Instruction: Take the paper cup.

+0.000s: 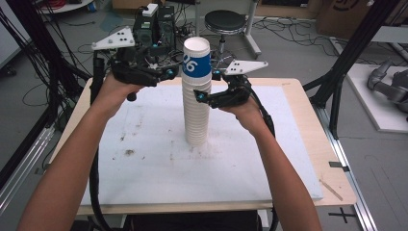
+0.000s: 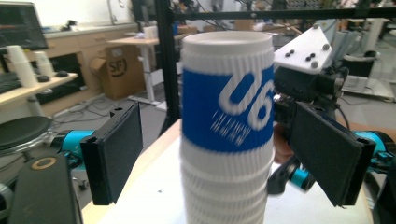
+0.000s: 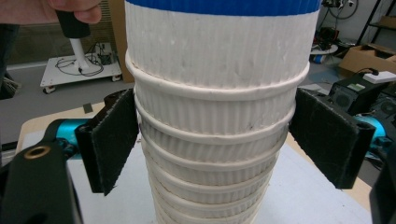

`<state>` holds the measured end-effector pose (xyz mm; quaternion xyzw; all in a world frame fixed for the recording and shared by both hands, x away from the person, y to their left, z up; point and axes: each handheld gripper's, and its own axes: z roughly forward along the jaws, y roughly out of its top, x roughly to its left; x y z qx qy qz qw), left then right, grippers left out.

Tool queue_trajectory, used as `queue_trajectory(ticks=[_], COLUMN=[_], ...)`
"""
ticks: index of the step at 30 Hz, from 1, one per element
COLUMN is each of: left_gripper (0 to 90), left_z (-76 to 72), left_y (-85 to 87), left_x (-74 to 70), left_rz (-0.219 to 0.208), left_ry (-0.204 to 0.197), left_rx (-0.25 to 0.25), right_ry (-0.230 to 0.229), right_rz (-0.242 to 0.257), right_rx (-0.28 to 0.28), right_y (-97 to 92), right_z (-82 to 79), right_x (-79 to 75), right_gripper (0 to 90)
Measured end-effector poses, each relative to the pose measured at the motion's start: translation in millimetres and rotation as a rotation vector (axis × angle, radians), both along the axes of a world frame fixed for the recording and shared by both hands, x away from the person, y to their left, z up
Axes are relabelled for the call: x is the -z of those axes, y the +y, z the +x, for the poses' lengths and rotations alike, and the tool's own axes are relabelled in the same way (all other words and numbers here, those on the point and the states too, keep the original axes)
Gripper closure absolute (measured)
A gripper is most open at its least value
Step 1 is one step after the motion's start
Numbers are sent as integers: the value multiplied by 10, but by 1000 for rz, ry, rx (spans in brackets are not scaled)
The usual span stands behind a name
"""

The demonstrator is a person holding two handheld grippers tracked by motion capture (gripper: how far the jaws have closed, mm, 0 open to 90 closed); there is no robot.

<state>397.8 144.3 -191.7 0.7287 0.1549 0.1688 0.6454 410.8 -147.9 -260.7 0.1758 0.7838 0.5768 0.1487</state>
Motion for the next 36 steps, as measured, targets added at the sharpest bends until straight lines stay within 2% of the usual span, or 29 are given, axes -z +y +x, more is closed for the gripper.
queue_trajectory(ticks=[2, 3, 4, 5, 6, 8, 11, 14, 18, 22, 24, 25, 26, 27, 28, 30, 31, 33, 36], left_gripper=[176, 173, 172, 173, 173, 150, 150, 154, 240, 249, 255, 255, 265, 265, 265, 264, 264, 264, 264], left_z=[17, 17, 19, 19, 20, 49, 81, 128, 149, 162, 165, 166, 161, 161, 160, 144, 144, 101, 60], left_y=[-107, -107, -226, -226, -285, -413, -452, -527, -548, -555, -555, -549, -521, -521, -503, -464, -464, -402, -347], left_x=[-27, -27, -49, -49, -55, -72, -82, -88, -99, -112, -126, -160, -243, -243, -304, -481, -481, -629, -706], left_rz=[-2, -2, 24, 24, 46, 88, 80, 110, 113, 112, 104, 80, 14, 14, -20, -46, -46, -95, -120], left_ry=[9, 9, 5, 5, 1, -3, 8, 13, 6, 4, 1, -8, -21, -21, -23, -43, -43, -69, -89], left_rx=[26, 26, 42, 42, 42, 11, 2, -18, -3, 0, 1, 2, -2, -2, -1, -19, -19, -39, -55], right_ry=[-2, -2, -5, -5, -2, -1, -7, -16, -28, -23, -22, -22, -18, -13, -20, -21, -21, -9, -16], right_rz=[-3, -3, -3, -3, -1, 1, -6, -21, -48, -44, -46, -46, -43, -43, -43, -47, -47, -34, -39], right_rx=[2, 2, 3, 3, 3, 5, 3, -4, -8, -6, -5, -5, -4, -7, -5, -4, -4, 4, 10], right_y=[1, 1, -2, -2, -3, -2, -8, 13, 39, 29, 25, 25, 18, 15, 10, 4, 4, 4, -4], right_z=[-3, -3, -1, -1, 0, -1, -2, -20, -33, -22, -17, -17, -15, -18, -16, -17, -17, -18, -18], right_x=[-2, -2, -2, -2, -2, -2, -4, -20, -45, -41, -40, -40, -38, -38, -37, -37, -37, -29, -21], right_gripper=[166, 166, 166, 166, 167, 167, 168, 169, 169, 170, 170, 170, 170, 170, 170, 169, 169, 166, 164])
